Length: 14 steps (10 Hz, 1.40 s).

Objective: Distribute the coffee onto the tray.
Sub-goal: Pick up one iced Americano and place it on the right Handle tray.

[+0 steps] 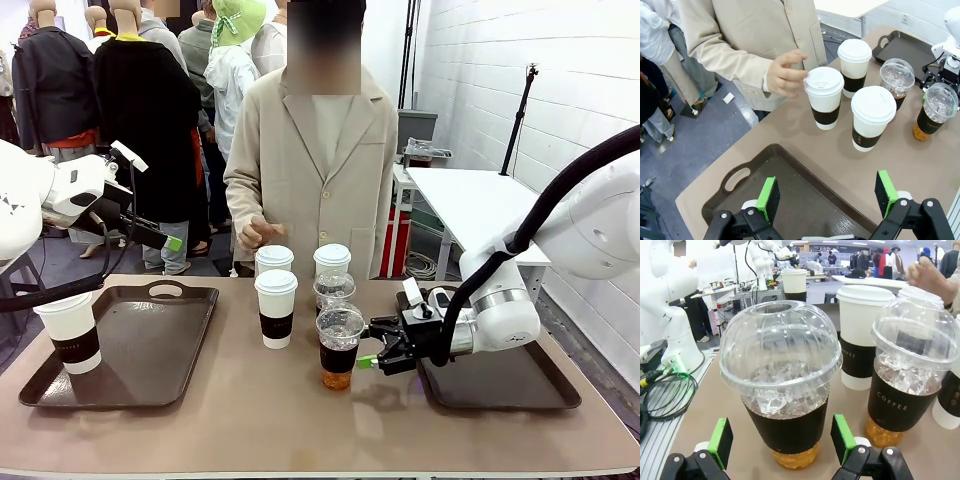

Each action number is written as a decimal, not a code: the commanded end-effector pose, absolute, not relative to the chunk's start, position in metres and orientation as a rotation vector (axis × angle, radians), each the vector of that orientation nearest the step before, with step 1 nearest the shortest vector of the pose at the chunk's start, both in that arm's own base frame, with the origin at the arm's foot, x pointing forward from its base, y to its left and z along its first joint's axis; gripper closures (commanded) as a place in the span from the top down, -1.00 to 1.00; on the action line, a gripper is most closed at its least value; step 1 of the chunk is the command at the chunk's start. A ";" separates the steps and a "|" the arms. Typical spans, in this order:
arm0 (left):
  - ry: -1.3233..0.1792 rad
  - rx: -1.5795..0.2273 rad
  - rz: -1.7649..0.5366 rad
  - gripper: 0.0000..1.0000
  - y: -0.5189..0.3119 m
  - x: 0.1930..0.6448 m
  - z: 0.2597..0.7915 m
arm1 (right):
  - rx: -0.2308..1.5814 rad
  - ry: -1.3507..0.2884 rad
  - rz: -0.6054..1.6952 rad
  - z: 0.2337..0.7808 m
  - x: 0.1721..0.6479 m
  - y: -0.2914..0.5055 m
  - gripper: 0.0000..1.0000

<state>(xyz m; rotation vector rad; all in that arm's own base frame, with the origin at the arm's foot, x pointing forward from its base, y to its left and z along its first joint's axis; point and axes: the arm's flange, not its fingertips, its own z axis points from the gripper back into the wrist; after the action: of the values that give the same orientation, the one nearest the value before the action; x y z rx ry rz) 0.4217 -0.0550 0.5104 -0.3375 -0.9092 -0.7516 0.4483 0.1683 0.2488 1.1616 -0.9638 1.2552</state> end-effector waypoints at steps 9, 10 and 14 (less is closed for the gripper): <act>-0.906 -0.343 -0.750 1.00 -0.054 0.422 0.509 | 1.199 -0.973 1.264 0.237 0.458 0.205 1.00; -0.906 -0.343 -0.750 1.00 -0.054 0.422 0.509 | 1.184 -0.983 1.247 0.235 0.459 0.205 1.00; -0.906 -0.343 -0.750 1.00 -0.054 0.422 0.509 | 1.208 -0.996 1.200 0.232 0.463 0.212 1.00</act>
<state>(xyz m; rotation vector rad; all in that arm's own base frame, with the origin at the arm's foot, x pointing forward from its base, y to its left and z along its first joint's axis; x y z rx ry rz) 0.4217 -0.0550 0.5104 -0.3375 -0.9091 -0.7516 0.4585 0.2012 0.2352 1.2057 -0.9751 1.2212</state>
